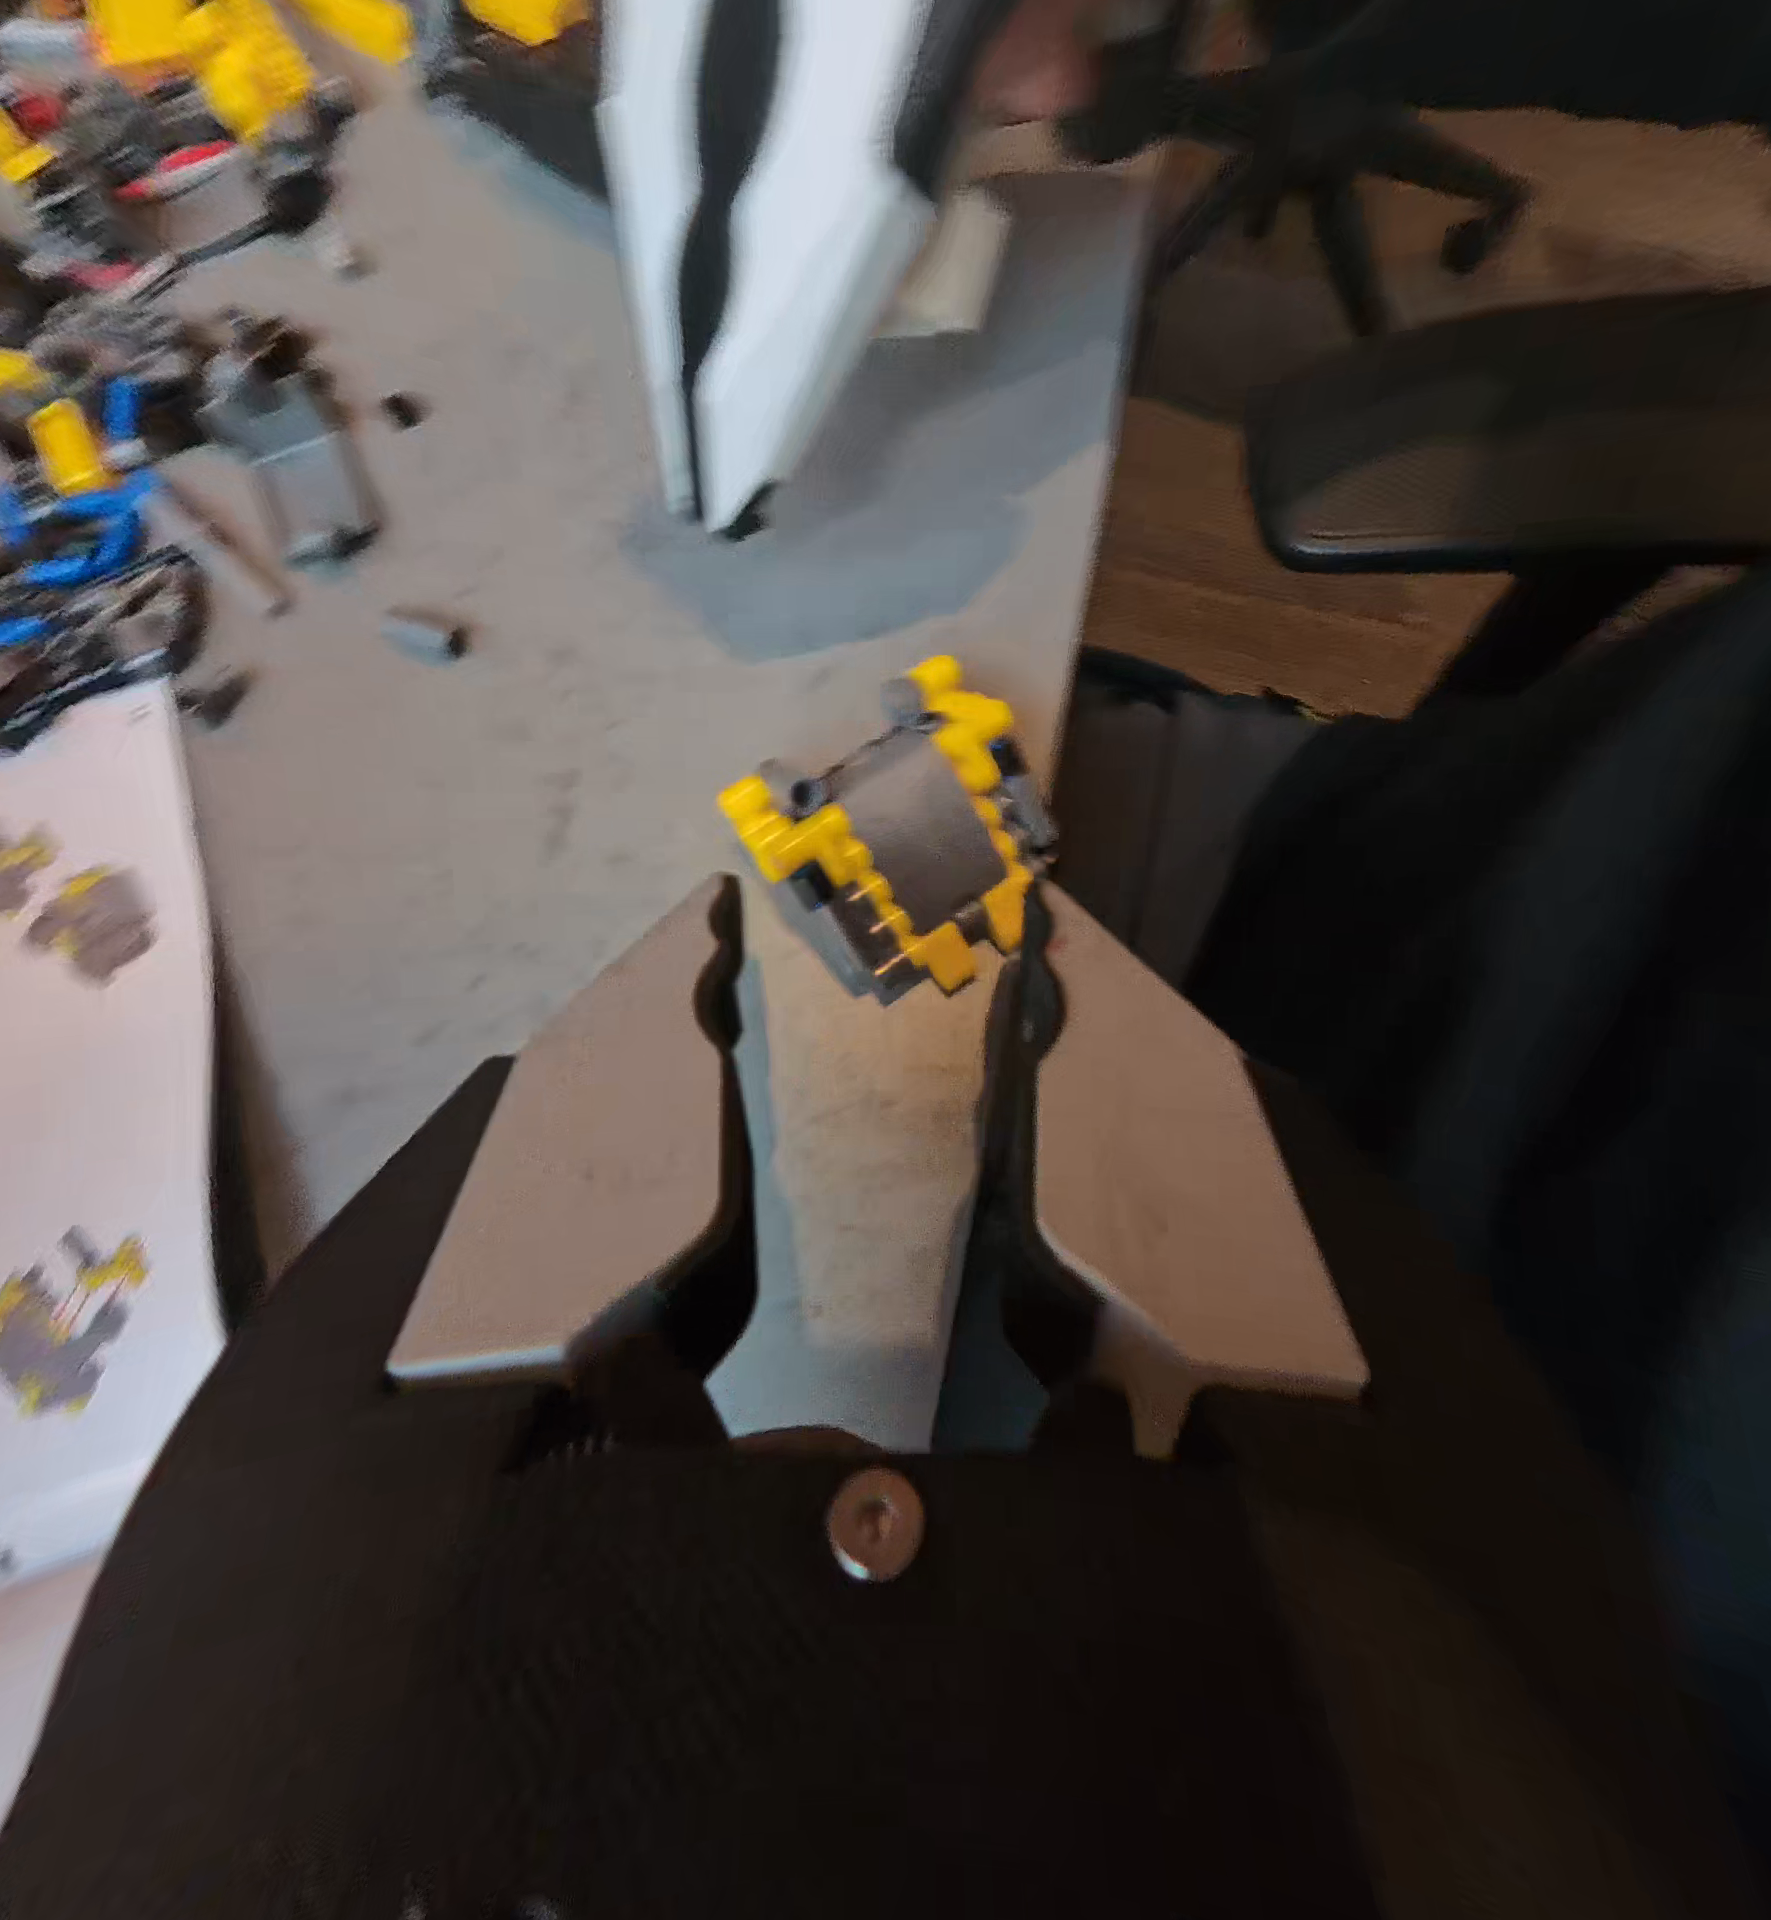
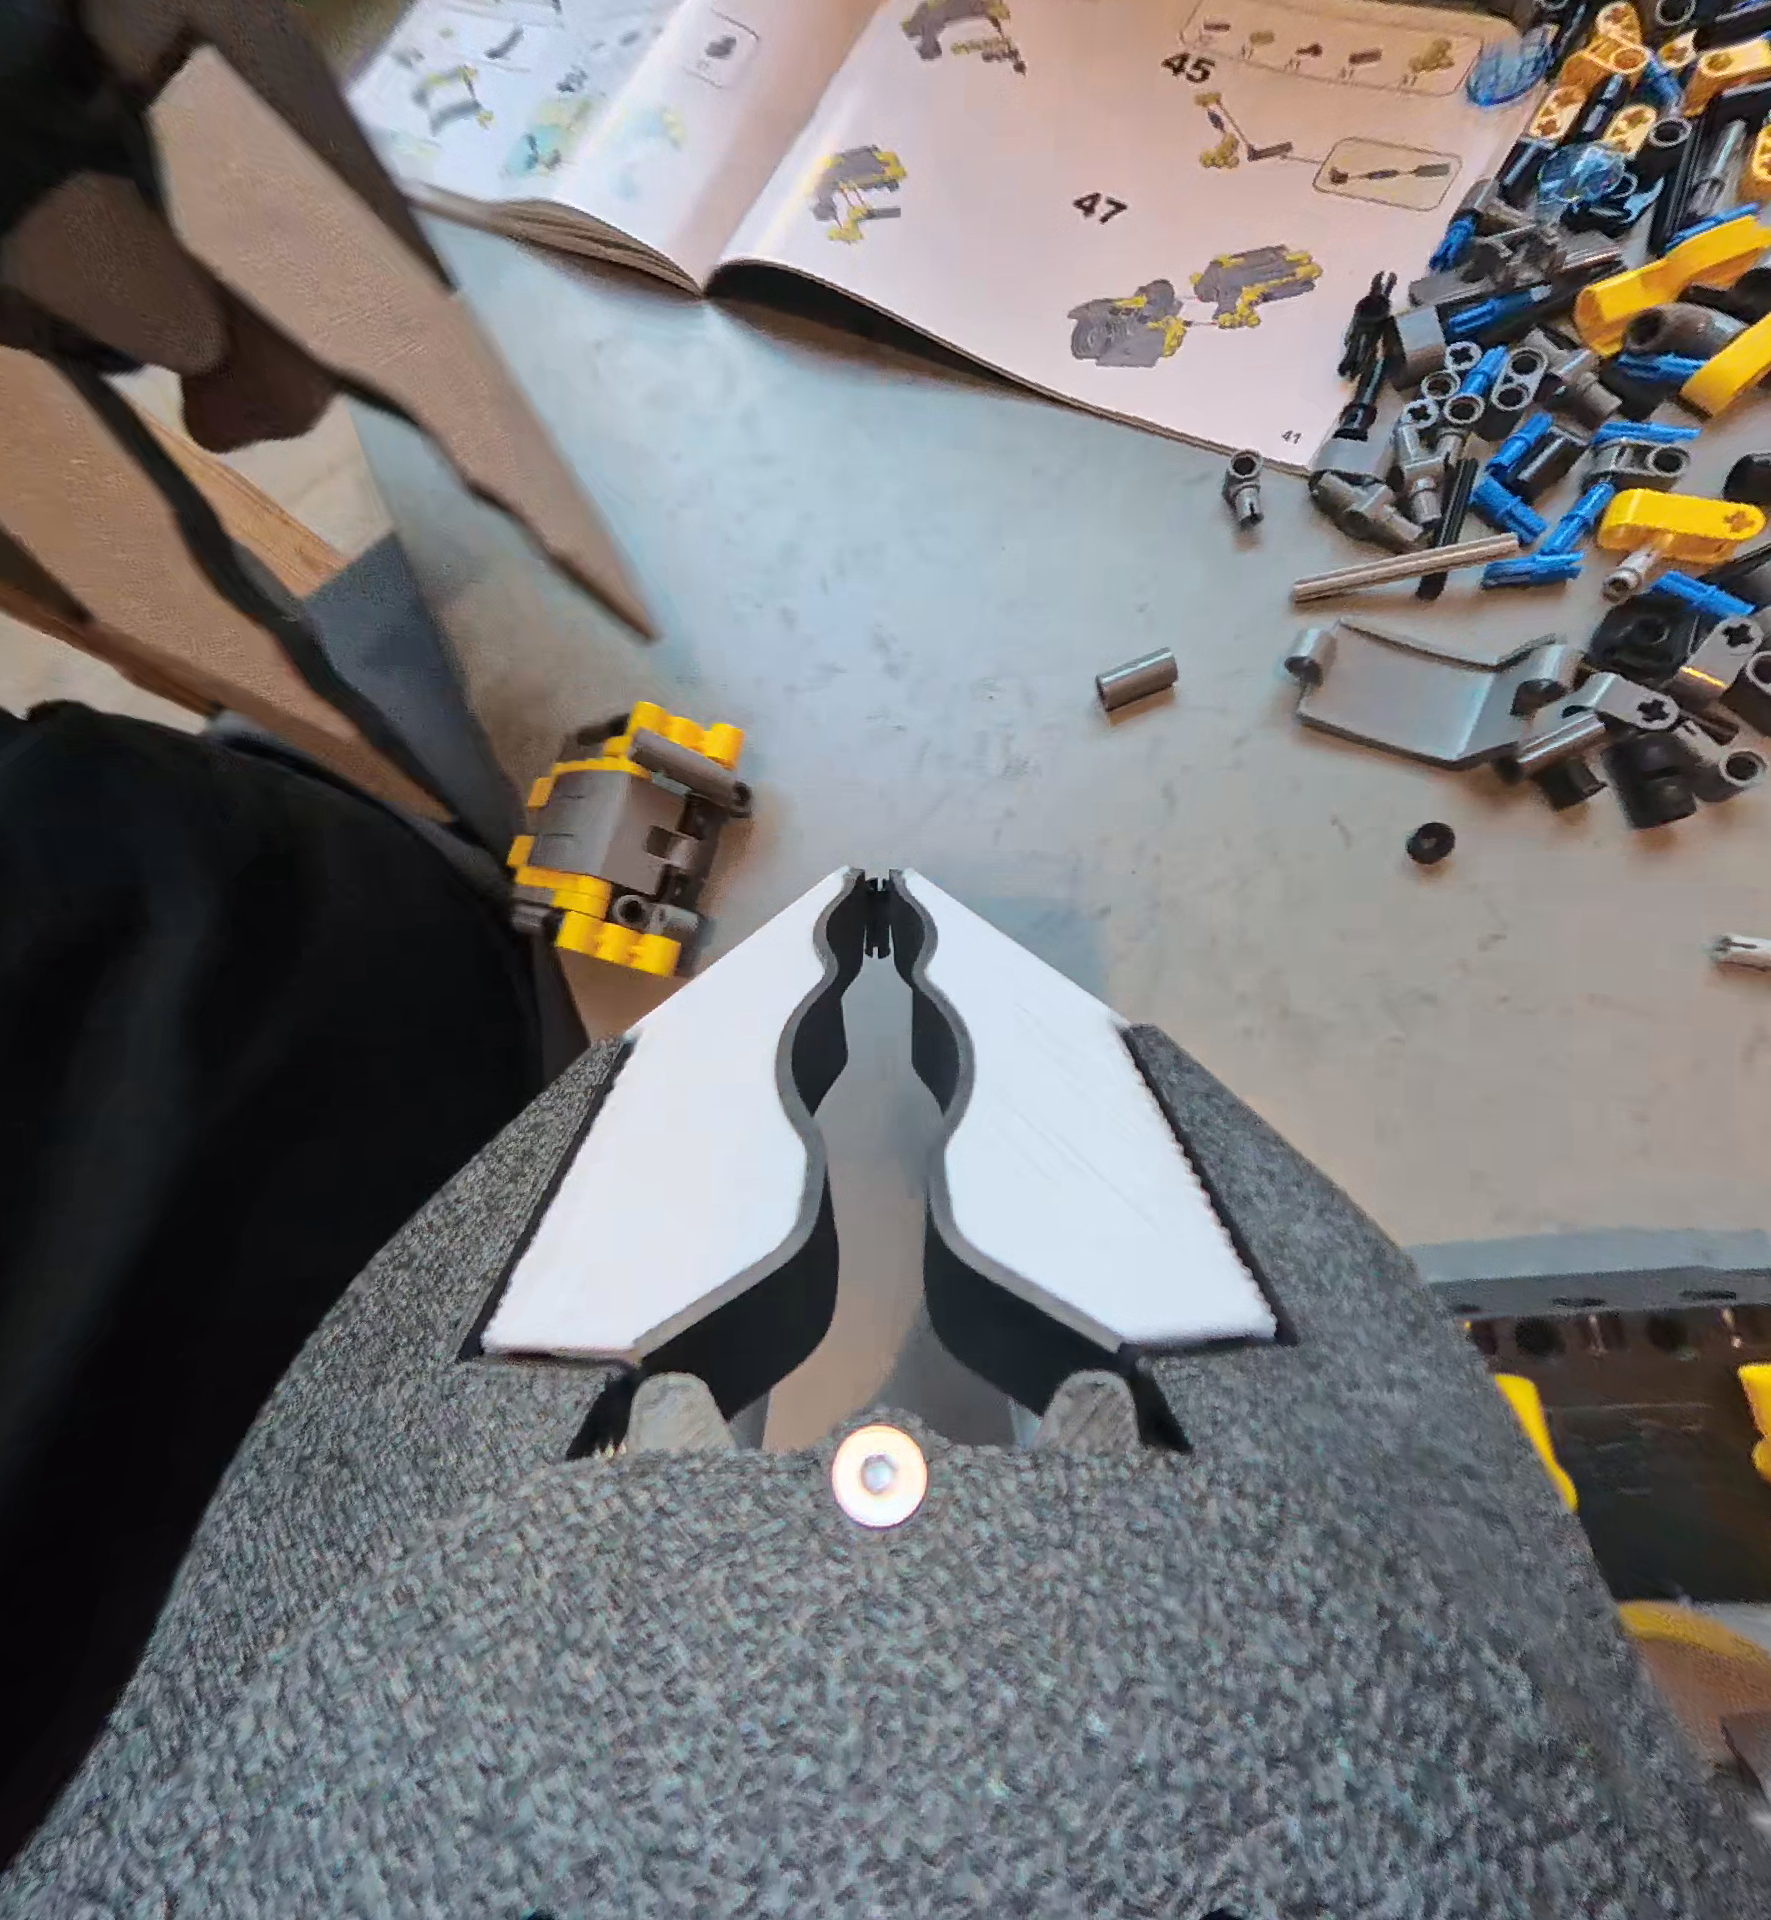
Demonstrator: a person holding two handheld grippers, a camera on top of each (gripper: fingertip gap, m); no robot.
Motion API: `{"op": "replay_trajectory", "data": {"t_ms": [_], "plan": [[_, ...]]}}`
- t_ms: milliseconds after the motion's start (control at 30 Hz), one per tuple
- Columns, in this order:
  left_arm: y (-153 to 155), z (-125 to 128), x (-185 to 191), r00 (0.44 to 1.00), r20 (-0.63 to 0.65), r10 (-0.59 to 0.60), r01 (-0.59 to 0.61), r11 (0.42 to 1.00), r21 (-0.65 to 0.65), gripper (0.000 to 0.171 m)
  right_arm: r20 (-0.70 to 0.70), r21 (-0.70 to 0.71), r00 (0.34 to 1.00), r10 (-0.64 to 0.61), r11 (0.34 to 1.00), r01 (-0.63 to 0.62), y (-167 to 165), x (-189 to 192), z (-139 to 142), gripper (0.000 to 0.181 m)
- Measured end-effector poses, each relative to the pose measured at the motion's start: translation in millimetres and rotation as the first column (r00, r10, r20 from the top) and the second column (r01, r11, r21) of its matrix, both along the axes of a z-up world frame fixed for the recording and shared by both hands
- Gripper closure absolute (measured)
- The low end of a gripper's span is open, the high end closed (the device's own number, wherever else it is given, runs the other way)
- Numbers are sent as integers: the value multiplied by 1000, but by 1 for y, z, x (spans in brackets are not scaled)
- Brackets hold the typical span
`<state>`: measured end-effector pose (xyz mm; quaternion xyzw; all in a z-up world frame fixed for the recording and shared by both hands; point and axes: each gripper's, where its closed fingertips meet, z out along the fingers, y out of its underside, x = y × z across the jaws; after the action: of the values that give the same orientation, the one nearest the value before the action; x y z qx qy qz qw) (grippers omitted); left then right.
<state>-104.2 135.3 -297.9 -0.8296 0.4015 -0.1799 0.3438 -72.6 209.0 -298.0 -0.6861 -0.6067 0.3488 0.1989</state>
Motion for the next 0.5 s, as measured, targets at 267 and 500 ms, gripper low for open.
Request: {"op": "replay_trajectory", "data": {"t_ms": [267,500], "plan": [[5,1,24,948,146,283,-266,955,-129,99,-137,-117,990,41,992,-57,-35,3,15,179],[14,-26,31,971,16,240,-239,969,-69,107,-228,-89,967,114,986,-137,-52,-3,18,179]]}}
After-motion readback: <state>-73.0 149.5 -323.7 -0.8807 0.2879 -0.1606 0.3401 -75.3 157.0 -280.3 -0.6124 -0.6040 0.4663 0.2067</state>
